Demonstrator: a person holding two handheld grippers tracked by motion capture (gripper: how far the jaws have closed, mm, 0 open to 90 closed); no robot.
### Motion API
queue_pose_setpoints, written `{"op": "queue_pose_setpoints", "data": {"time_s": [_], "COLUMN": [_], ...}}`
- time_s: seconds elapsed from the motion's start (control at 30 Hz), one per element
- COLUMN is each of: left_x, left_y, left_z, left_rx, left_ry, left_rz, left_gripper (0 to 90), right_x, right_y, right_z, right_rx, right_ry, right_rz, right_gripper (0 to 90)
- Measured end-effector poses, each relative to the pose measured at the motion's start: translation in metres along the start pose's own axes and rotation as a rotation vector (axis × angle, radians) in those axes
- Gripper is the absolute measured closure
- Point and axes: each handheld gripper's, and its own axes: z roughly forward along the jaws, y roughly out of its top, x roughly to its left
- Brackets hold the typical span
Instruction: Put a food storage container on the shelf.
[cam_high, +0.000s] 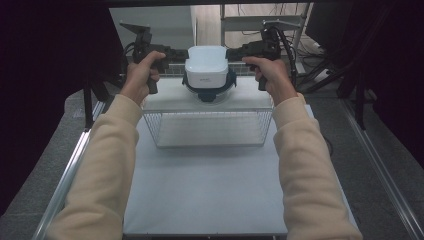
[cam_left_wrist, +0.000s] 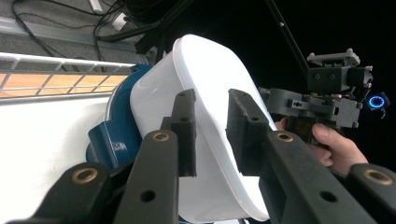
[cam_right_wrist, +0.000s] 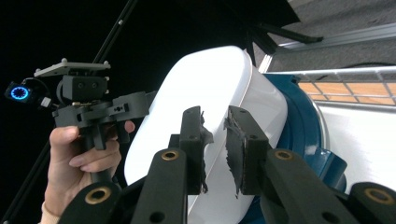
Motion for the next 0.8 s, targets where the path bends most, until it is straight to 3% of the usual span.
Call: {"op": "queue_pose_setpoints", "data": {"time_s": [0.1, 0.17, 0.23, 0.33, 0.5, 0.57, 0.7, 0.8], "left_x": [-0.001, -0.004, -0.008, -0.017, -0.03, -0.034, -0.038, -0.041], "left_y": [-0.002, -0.003, -0.005, -0.01, -0.027, -0.039, -0.064, -0.093], "left_z": [0.001, 0.0, -0.004, -0.016, -0.036, -0.044, -0.057, -0.066], "left_rx": [0.006, -0.009, -0.03, -0.068, -0.081, -0.075, -0.074, -0.076], "left_ry": [0.001, 0.015, 0.03, 0.052, 0.095, 0.122, 0.166, 0.204], "left_rz": [0.018, 0.039, 0.076, 0.146, 0.275, 0.331, 0.413, 0.481], "left_gripper": [68.6, 58.4, 47.5, 36.3, 29.4, 28.7, 27.1, 25.9], "right_x": [0.001, 0.004, 0.008, 0.017, 0.034, 0.037, 0.04, 0.038], "right_y": [0.0, -0.001, -0.002, -0.005, -0.024, -0.035, -0.059, -0.078], "right_z": [0.0, -0.001, -0.004, -0.012, -0.029, -0.035, -0.05, -0.061], "right_rx": [-0.016, -0.03, -0.058, -0.108, -0.137, -0.124, -0.11, -0.102], "right_ry": [-0.002, 0.003, -0.022, -0.05, -0.085, -0.096, -0.16, -0.169], "right_rz": [-0.014, -0.025, -0.061, -0.134, -0.328, -0.401, -0.522, -0.565], "right_gripper": [72.3, 59.8, 48.5, 40.1, 31.6, 29.5, 26.7, 26.1]}}
